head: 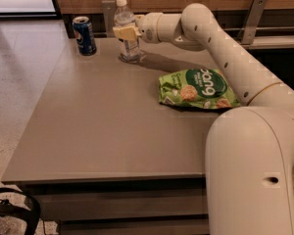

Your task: Knock blue plastic bottle over

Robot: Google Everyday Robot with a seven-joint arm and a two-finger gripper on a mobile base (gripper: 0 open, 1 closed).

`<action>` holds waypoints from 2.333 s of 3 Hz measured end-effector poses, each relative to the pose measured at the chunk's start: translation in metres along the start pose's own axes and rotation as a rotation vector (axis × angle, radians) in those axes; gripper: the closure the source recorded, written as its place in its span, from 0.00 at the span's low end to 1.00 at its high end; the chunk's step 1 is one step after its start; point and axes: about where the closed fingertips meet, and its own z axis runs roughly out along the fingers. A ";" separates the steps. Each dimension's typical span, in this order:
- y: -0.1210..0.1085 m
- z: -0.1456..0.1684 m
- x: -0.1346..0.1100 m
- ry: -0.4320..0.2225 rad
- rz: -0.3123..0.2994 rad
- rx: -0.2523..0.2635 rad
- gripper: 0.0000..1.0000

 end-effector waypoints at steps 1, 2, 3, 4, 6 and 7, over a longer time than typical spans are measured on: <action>0.000 0.003 0.001 -0.010 0.037 -0.012 1.00; 0.000 0.003 0.000 -0.010 0.037 -0.013 1.00; 0.003 0.007 0.001 -0.010 0.038 -0.018 0.81; 0.005 0.011 0.001 -0.010 0.039 -0.024 0.50; 0.007 0.014 0.001 -0.010 0.040 -0.029 0.00; 0.007 0.014 0.001 -0.010 0.040 -0.030 0.00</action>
Offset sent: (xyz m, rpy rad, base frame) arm 0.0128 0.0081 -0.0503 0.2369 0.2100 0.0488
